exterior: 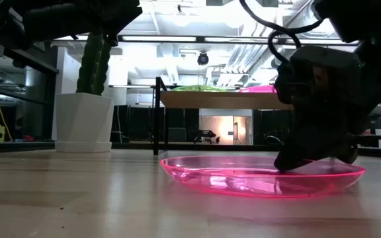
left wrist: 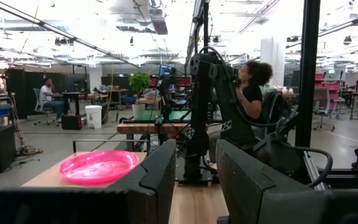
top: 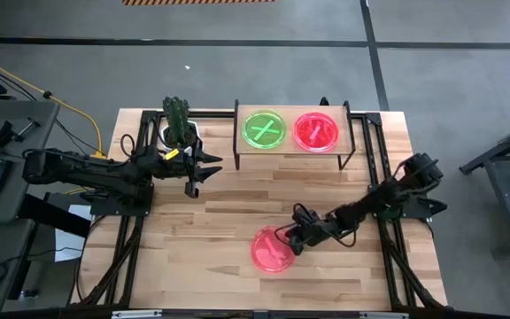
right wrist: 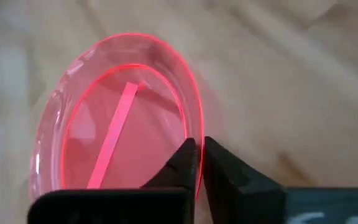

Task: Place and stack plates onto a shelf
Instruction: Stack the pink plate on the pink plate on the shelf

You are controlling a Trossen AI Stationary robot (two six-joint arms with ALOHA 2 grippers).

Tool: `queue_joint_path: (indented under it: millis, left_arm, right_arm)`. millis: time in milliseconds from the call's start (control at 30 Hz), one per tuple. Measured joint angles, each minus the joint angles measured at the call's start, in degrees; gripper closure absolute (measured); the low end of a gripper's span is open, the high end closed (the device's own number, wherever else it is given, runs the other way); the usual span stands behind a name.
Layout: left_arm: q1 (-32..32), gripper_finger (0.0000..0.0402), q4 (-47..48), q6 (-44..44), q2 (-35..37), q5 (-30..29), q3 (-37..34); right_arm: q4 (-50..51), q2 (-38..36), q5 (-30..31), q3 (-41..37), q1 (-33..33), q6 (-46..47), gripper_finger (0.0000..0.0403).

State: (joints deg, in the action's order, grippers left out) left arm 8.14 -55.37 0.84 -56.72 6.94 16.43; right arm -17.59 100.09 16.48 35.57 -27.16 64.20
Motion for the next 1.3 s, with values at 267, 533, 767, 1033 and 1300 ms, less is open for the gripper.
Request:
queue_joint_path:
  millis: [267,533,767,1033,1300]
  left_arm:
    - [0.0,0.0298,-0.2,0.0,0.0,0.0,0.0]
    - [0.0,0.0298,-0.2,0.0,0.0,0.0,0.0]
    - [0.0,0.0298,-0.2,0.0,0.0,0.0,0.0]
    - [0.0,0.0298,0.0,0.0,0.0,0.0,0.0]
    - [0.0,0.0298,0.1,0.0,0.0,0.0,0.0]
  right_arm:
    - [-8.5,0.2,-21.0,-0.1,7.2,-5.5,0.0402]
    - [-13.8,0.2,-36.3,-0.1,16.4,-8.8,0.0403]
    - [-18.4,-2.9,-39.0,-0.1,22.5,-10.9,0.0403]
    - [-7.3,-21.1,-28.6,-0.1,28.4,-20.2,0.0403]
    - [14.9,-46.5,-11.0,-0.1,35.4,-26.3,0.0403]
